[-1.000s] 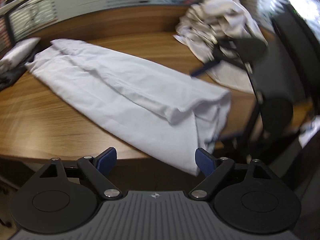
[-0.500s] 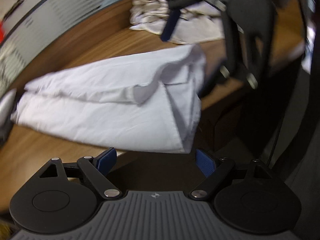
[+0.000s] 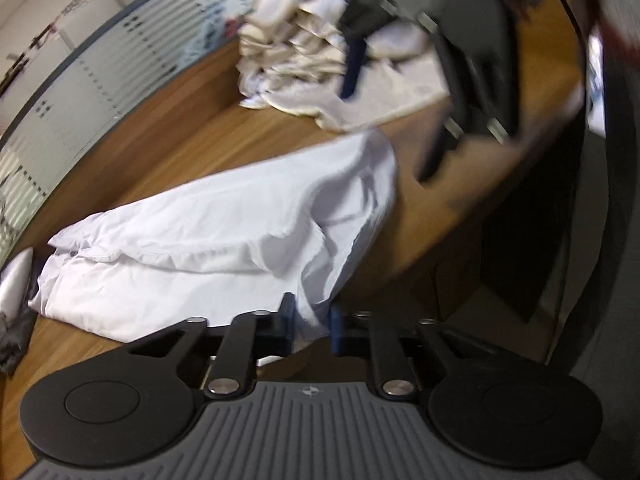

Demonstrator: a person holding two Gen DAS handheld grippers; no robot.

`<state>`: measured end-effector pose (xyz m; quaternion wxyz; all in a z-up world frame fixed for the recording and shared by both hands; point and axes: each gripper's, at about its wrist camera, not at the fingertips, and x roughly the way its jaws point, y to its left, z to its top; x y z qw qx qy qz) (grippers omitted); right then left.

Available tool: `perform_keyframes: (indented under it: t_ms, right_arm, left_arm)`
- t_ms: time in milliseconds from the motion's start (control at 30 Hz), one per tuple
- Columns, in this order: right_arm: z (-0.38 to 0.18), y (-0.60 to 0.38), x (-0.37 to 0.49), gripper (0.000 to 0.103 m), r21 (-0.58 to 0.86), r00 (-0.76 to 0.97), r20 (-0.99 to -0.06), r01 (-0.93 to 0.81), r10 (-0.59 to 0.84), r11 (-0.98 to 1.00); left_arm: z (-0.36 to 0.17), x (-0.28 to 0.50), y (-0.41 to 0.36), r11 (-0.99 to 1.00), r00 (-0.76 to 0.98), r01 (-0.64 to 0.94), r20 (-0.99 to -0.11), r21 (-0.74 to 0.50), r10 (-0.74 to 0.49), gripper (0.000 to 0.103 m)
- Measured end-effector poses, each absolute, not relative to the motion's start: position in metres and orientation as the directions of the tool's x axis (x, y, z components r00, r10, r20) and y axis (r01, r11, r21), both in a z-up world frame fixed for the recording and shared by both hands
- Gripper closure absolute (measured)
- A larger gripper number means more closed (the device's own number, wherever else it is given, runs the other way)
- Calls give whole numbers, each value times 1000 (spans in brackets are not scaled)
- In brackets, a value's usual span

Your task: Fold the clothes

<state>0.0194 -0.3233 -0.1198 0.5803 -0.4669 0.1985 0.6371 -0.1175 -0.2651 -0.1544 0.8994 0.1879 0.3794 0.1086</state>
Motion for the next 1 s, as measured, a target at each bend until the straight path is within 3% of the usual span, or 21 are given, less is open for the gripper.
perform_keyframes:
  t_ms: [200, 267, 333, 433, 467, 733, 1000]
  right_arm:
    - [-133, -323, 10, 2, -383, 121, -799, -858, 589, -343]
    - [-135, -318, 11, 8, -415, 135, -781, -842, 610, -345]
    - [-136, -313, 12, 29, -454, 165, -764, -825, 624, -338]
    - [-133, -305, 18, 68, -476, 190, -754, -818, 628, -324]
    - [-130, -302, 19, 90, -463, 183, -761, -825, 623, -323]
    - [-80, -294, 9, 95, -427, 137, -787, -825, 601, -370]
    - [-50, -233, 17, 94, -475, 201, -775, -811, 599, -342]
  left_arm:
    - [-125, -121, -255, 913, 703, -152, -608, 377, 368, 92]
    - [-116, -126, -255, 915, 702, -171, -606, 366, 374, 92]
    - [-108, -131, -254, 916, 701, -189, -605, 355, 379, 92]
    - [-96, -139, -254, 916, 699, -217, -602, 337, 387, 92]
    - [-92, -141, -254, 916, 698, -226, -601, 331, 389, 92]
    - [-54, -159, -245, 908, 691, -321, -589, 270, 419, 92]
    - [-22, -138, -173, 887, 672, -432, -597, 164, 438, 92]
